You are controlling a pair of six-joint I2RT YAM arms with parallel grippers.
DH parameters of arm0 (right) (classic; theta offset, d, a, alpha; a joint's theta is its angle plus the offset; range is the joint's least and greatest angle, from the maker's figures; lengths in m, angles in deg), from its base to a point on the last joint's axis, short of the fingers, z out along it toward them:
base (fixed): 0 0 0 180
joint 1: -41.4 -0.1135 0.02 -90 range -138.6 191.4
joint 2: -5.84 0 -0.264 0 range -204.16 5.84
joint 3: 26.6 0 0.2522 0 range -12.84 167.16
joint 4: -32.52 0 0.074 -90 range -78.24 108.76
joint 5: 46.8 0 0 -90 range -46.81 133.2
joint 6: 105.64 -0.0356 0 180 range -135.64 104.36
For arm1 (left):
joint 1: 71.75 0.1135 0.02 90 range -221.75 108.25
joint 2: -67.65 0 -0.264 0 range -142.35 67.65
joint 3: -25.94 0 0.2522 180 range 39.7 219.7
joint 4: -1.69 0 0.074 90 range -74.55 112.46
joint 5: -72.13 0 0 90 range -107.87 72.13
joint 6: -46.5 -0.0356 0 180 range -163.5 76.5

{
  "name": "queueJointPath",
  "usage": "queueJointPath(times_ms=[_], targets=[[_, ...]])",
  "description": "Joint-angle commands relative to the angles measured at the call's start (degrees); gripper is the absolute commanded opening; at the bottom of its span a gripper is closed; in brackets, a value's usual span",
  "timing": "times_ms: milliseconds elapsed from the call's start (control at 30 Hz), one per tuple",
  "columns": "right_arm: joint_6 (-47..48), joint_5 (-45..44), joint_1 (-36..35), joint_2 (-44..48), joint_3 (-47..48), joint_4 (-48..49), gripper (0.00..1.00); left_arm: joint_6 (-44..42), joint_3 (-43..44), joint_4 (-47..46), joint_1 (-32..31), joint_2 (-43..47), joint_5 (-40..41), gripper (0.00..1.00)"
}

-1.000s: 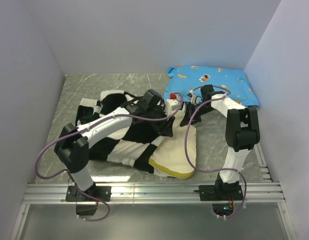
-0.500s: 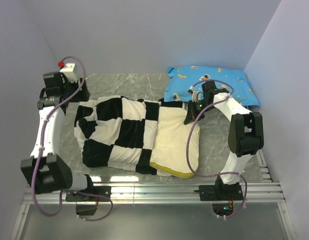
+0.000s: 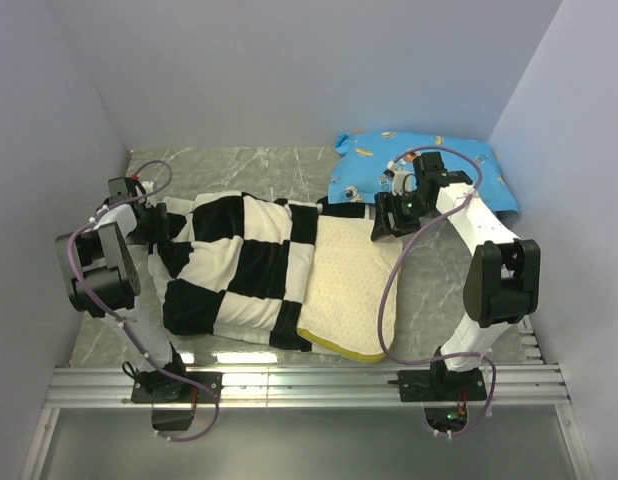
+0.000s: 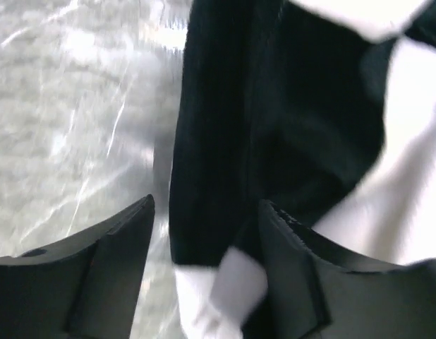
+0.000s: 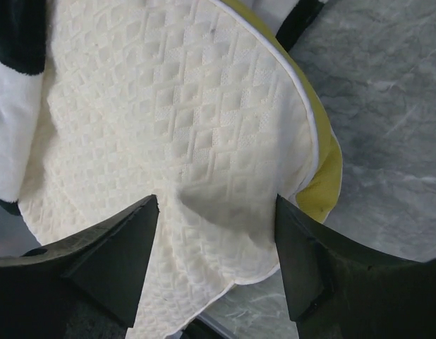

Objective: Put the pillow into the pillowcase

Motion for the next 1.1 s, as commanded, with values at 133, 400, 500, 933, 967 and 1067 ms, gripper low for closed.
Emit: queueJointPath(times_ms=[133, 400, 500, 933, 967, 1067], targets=[[0.8, 1.8, 0.1, -1.4, -6.5, -0.5, 0.68, 3.9, 5.2, -1.7, 1.5, -5.4, 0.2, 0.01], [0.8, 8.3, 0.2, -4.9, -7.9, -0.3, 0.62, -2.5, -2.4, 0.3, 0.4, 24.3, 9.6, 0.0], [0.6, 10.3, 0.0, -5.4, -8.0, 0.0, 0.61, -4.8, -7.5, 1.8, 0.9, 31.7, 15.2, 0.0], [-2.2, 16.6, -7.7, -7.8, -9.3, 4.6, 0.63, -1.6, 6.9, 15.1, -23.4, 25.6, -15.7, 0.99], [-3.5, 17.6, -8.3, -8.5, -9.3, 5.4, 0.61, 0.1, 6.6, 14.3, -26.1, 25.2, -18.0, 0.99], [-6.3, 19.6, -10.2, -10.0, -9.1, 8.1, 0.57, 5.5, 4.3, 9.1, -36.2, 23.0, -18.5, 0.99]])
